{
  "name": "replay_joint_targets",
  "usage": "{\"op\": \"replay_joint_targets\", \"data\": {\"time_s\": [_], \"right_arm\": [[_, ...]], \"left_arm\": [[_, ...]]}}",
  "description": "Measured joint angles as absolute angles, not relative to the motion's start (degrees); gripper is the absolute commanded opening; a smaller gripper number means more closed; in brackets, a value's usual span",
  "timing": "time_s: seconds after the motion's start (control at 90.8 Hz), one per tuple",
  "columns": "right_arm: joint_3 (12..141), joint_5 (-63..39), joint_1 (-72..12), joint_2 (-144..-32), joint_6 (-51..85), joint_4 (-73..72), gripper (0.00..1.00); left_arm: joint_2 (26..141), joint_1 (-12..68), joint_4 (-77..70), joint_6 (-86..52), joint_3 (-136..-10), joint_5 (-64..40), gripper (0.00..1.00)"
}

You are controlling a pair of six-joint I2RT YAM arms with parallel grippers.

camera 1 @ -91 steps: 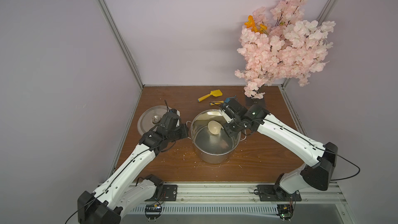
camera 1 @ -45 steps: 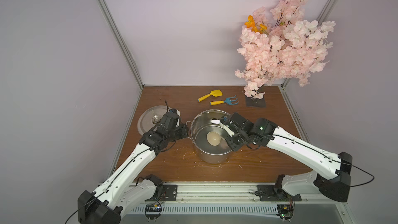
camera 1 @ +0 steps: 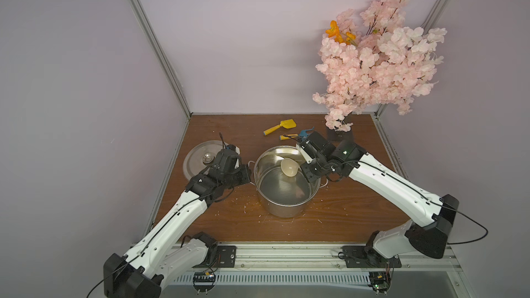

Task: Stir the soup with a spoon
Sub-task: Stir the soup in the pan with a stick.

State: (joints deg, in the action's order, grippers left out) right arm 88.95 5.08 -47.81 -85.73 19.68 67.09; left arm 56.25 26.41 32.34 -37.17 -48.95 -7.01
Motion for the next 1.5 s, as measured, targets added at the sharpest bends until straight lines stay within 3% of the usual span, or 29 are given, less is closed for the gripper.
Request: {"op": "replay_joint_targets", "data": {"time_s": [0.286, 0.561, 1.2, 1.497], "right_arm": [[88.73, 0.99, -57.19, -88.14, 20.23, 63.4, 0.0], [78.28, 0.49, -57.45, -74.59, 24.29, 61.91, 0.0], [73.76, 6.33, -56.49, -50.85, 35.88, 58.08, 0.0], [64.14, 17.72, -56.27, -35.16, 45.65, 52.31, 0.0]], "left_arm": [[56.29, 26.41, 32.34, -37.21, -48.95, -6.98, 0.1], [56.18, 26.44, 32.25, -36.77, -49.36, -7.27, 0.26], [53.23, 26.68, 31.66, -35.97, -56.03, -7.27, 1.0], [51.0, 26.68, 31.64, -36.4, -58.52, -4.62, 0.96]]}}
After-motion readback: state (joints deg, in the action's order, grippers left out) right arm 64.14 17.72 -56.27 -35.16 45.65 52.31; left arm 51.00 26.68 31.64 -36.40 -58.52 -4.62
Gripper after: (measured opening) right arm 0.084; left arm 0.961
